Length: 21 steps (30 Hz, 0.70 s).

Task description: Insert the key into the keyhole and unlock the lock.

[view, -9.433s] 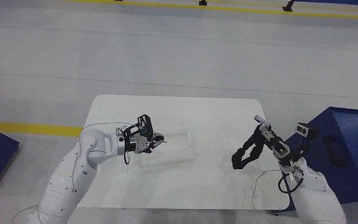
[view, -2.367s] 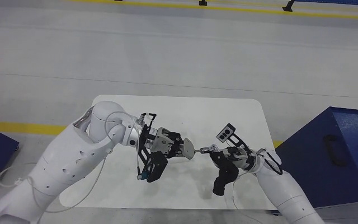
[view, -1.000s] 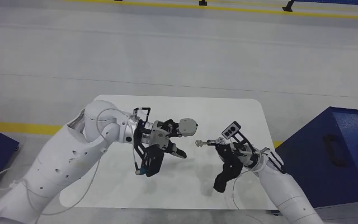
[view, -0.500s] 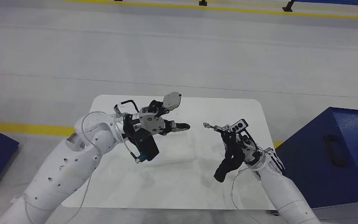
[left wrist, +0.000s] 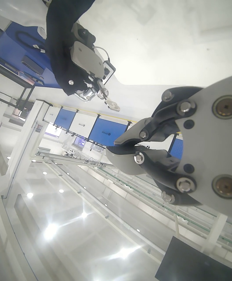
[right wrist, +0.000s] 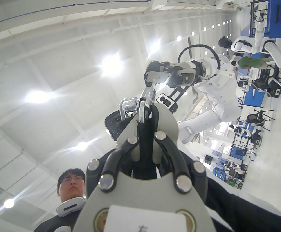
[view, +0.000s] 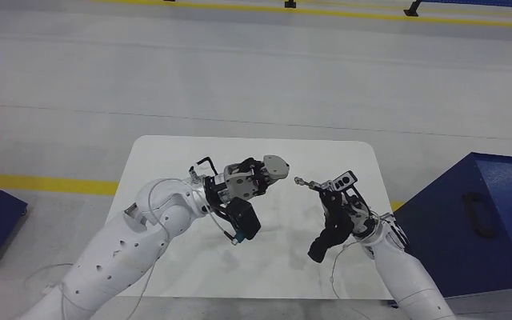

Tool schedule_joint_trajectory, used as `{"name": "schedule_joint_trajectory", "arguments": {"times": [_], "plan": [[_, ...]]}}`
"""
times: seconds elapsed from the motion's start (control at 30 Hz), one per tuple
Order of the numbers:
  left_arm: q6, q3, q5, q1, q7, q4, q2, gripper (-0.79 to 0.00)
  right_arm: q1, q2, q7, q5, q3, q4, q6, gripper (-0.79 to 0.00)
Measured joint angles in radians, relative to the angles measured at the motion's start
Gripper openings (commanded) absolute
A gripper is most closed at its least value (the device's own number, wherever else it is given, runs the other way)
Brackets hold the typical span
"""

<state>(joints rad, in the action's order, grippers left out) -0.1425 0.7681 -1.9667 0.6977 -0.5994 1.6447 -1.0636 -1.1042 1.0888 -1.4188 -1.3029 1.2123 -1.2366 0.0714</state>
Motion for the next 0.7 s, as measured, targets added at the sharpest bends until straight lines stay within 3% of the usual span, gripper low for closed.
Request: {"name": "schedule_joint_trajectory", "arguments": {"times": [0.7], "plan": [[-0.017, -0.088, -0.003, -0.046, -0.024, -0.09, -0.079, -0.785, -0.016, 0.017, -0.033, 0.018, 0.029, 0.0, -0.03, -0.785]]}}
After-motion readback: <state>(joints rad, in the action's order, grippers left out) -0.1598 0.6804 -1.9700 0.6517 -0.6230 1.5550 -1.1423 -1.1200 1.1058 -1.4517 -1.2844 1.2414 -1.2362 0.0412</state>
